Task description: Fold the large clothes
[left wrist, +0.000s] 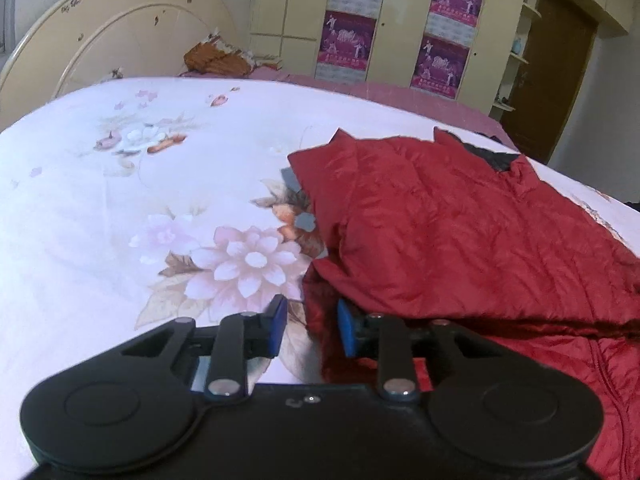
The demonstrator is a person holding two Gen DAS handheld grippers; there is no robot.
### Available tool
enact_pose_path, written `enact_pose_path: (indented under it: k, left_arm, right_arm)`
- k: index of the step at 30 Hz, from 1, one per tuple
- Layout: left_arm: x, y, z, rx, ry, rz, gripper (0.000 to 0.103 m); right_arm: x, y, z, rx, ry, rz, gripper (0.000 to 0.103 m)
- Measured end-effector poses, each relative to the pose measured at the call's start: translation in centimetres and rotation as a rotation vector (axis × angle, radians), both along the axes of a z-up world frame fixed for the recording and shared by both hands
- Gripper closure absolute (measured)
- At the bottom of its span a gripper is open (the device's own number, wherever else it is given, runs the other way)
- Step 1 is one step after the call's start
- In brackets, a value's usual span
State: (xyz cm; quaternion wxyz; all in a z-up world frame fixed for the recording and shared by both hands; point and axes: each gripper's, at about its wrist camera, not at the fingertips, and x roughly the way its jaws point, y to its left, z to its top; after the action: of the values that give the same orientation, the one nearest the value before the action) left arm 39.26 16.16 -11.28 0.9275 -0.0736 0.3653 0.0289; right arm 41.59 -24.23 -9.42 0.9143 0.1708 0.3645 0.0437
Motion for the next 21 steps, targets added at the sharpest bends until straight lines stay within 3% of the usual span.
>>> enact_pose_path:
  k: [3,5,9,12,15,21]
  left_arm:
    - [-0.4,-0.6,0.8,0.057,-0.059,-0.033,0.077]
    - [0.1,-1.0,0.8,0.08,-0.05,-0.065,0.075]
    - [1.1,-1.1,0.3,0.065,-0.048,-0.081,0.075]
    - [1.3,0.1,-0.3,-0.012,-0.024,-0.021,0.077]
    - [0.8,0.9,-0.5,-0.009,-0.026,0.013,0.077]
    - [-0.2,2.3,0.1,-0.027,-0.022,0.025,0.073]
  right_arm:
    - [-0.8,-0.1,-0.2,0.002,-0.022,-0.025,0.088]
    - [-1.0,-0.4,0.4,-0.002,-0.052,-0.055,0.088]
    - [0.2,-1.1,1.0,0.001,-0.052,-0.058,0.088]
    - [1.0,-0.8,0.7,-0.023,0.005,-0.015,0.088]
    - [0.0,-0.5,1.5,-0.008,-0.033,0.009,0.088]
    - [0.2,0.7,-0.9,0.004,0.035,0.025,0.087]
